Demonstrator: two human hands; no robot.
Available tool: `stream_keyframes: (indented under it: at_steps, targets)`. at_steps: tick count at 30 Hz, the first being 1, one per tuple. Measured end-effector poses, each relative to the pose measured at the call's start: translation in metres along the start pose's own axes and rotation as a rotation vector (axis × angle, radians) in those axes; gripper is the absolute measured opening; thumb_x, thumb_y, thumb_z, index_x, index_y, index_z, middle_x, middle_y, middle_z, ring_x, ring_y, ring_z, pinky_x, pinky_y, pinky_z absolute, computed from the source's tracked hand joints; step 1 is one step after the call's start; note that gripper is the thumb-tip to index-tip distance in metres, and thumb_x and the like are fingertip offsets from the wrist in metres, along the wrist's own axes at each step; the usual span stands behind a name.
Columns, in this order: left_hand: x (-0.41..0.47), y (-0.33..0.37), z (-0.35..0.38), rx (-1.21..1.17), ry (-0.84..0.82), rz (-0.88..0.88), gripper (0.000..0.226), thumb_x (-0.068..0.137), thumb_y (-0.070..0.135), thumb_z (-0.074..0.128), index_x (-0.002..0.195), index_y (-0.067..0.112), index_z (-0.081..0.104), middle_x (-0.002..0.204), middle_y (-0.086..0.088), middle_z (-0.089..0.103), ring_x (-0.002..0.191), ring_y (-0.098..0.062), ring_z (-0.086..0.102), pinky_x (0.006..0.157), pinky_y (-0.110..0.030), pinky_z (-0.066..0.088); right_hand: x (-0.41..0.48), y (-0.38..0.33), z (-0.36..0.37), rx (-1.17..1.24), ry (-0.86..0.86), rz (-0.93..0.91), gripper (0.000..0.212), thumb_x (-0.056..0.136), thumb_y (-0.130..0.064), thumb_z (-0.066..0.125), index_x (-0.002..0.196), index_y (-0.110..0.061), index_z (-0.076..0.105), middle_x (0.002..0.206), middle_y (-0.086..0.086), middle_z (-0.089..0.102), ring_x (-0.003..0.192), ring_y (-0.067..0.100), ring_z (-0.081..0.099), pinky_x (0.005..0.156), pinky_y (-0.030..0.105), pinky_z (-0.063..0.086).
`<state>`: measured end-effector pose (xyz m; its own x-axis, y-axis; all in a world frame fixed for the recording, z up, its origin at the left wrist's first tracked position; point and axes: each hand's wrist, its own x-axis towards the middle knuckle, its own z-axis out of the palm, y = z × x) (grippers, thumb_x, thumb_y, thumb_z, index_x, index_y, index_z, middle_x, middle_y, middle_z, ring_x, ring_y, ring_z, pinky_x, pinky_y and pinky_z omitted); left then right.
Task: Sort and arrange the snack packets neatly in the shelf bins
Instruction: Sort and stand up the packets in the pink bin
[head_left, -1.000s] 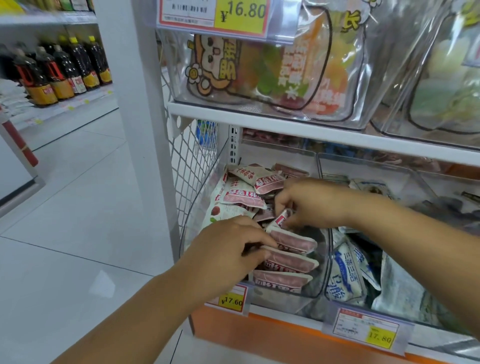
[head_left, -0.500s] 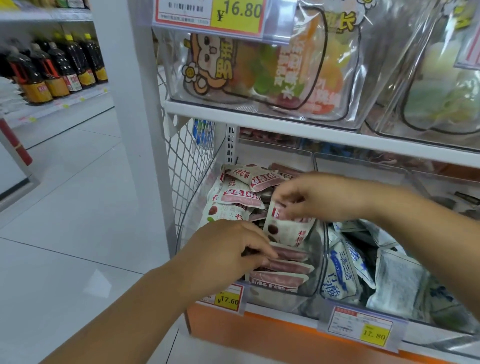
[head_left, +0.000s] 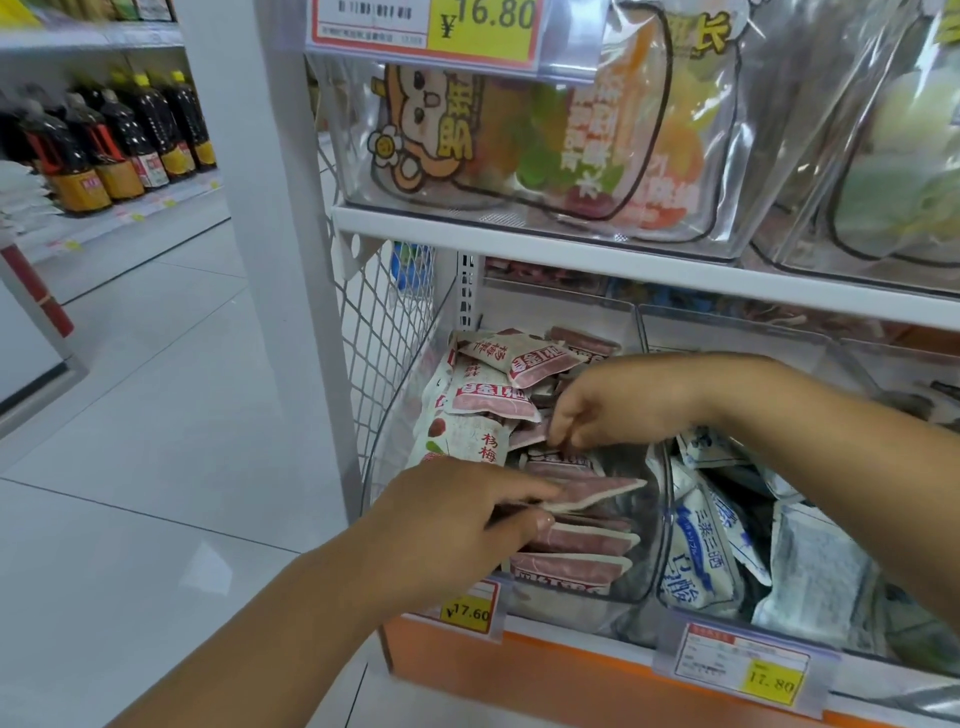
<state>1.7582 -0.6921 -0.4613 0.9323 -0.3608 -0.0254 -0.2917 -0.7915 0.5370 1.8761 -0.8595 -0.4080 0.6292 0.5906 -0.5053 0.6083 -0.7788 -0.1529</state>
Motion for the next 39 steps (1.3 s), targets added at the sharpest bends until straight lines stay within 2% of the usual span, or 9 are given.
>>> stream_keyframes:
  at_steps: [4, 9, 11, 16, 19, 22, 29, 35, 39]
  targets:
    - [0.002, 0.0, -0.002, -0.002, -0.046, 0.001, 0.031, 0.098, 0.043, 0.046, 0.126, 0.052, 0.054, 0.063, 0.036, 0.045, 0.064, 0.026, 0.043, 0.054, -0.004, 0.03, 0.008, 0.01, -0.004, -0.047, 0.043, 0.035, 0.028, 0.095, -0.018, 0.053, 0.115, -0.03, 0.067, 0.115, -0.016, 0.063, 0.1, 0.005, 0.057, 0.09, 0.022, 0.043]
    - [0.006, -0.004, -0.001, -0.031, -0.06, 0.015, 0.031, 0.098, 0.044, 0.046, 0.126, 0.052, 0.054, 0.114, 0.029, 0.063, 0.083, 0.015, 0.051, 0.07, -0.004, 0.034, 0.009, 0.009, -0.004, -0.095, 0.013, 0.03, 0.032, 0.091, -0.021, 0.061, 0.12, -0.033, 0.064, 0.119, -0.014, 0.065, 0.097, 0.004, 0.058, 0.087, 0.024, 0.046]
    - [0.006, -0.005, -0.001, -0.038, -0.072, 0.009, 0.031, 0.098, 0.043, 0.047, 0.126, 0.051, 0.055, 0.118, 0.029, 0.062, 0.088, 0.012, 0.052, 0.075, -0.006, 0.037, 0.013, 0.004, 0.003, -0.242, -0.041, 0.041, 0.043, 0.089, -0.029, 0.064, 0.131, -0.036, 0.055, 0.128, -0.012, 0.059, 0.095, 0.005, 0.052, 0.082, 0.023, 0.04]
    - [0.007, -0.006, 0.001, -0.029, -0.066, -0.001, 0.031, 0.098, 0.042, 0.047, 0.126, 0.05, 0.055, 0.115, 0.024, 0.064, 0.088, 0.007, 0.053, 0.076, -0.012, 0.042, 0.022, -0.005, 0.013, -0.388, -0.08, 0.017, 0.058, 0.093, -0.041, 0.057, 0.144, -0.044, 0.032, 0.142, -0.009, 0.049, 0.122, 0.02, 0.05, 0.093, 0.031, 0.042]
    - [0.005, -0.004, 0.002, 0.004, -0.037, 0.003, 0.033, 0.097, 0.043, 0.047, 0.129, 0.052, 0.051, 0.119, 0.024, 0.062, 0.09, 0.009, 0.049, 0.072, -0.01, 0.038, 0.028, -0.009, 0.02, -0.487, -0.034, 0.019, 0.054, 0.092, -0.051, 0.052, 0.143, -0.041, 0.035, 0.136, -0.003, 0.053, 0.118, 0.025, 0.053, 0.085, 0.034, 0.045]
    - [0.004, -0.004, 0.002, 0.022, -0.027, 0.009, 0.033, 0.097, 0.044, 0.046, 0.129, 0.054, 0.049, 0.123, 0.025, 0.059, 0.098, 0.008, 0.049, 0.075, -0.012, 0.039, 0.036, -0.009, 0.025, -0.562, 0.072, 0.04, 0.049, 0.087, -0.057, 0.055, 0.128, -0.031, 0.054, 0.114, 0.0, 0.061, 0.101, 0.025, 0.058, 0.073, 0.033, 0.047]
    - [0.003, -0.006, 0.002, 0.035, -0.032, 0.009, 0.032, 0.099, 0.044, 0.044, 0.128, 0.053, 0.051, 0.125, 0.027, 0.057, 0.086, 0.01, 0.042, 0.069, -0.003, 0.029, 0.034, 0.001, 0.017, -0.369, 0.258, 0.015, 0.014, 0.087, -0.03, 0.059, 0.086, -0.021, 0.07, 0.079, -0.002, 0.066, 0.071, 0.02, 0.058, 0.063, 0.03, 0.048]
    - [0.004, -0.009, 0.002, 0.026, -0.041, -0.003, 0.032, 0.098, 0.045, 0.044, 0.128, 0.054, 0.049, 0.123, 0.028, 0.057, 0.082, 0.011, 0.044, 0.068, -0.004, 0.031, 0.011, 0.018, -0.004, -0.109, 0.301, 0.059, 0.021, 0.098, -0.032, 0.048, 0.101, -0.019, 0.063, 0.091, 0.0, 0.063, 0.08, 0.018, 0.06, 0.072, 0.033, 0.047]
    - [0.007, -0.007, 0.003, -0.021, -0.044, -0.028, 0.028, 0.095, 0.05, 0.047, 0.122, 0.052, 0.05, 0.115, 0.026, 0.061, 0.096, 0.004, 0.056, 0.084, -0.024, 0.049, 0.017, 0.019, 0.004, -0.101, 0.3, 0.052, 0.021, 0.094, -0.04, 0.055, 0.103, -0.025, 0.067, 0.098, -0.003, 0.069, 0.086, 0.017, 0.064, 0.082, 0.037, 0.052]
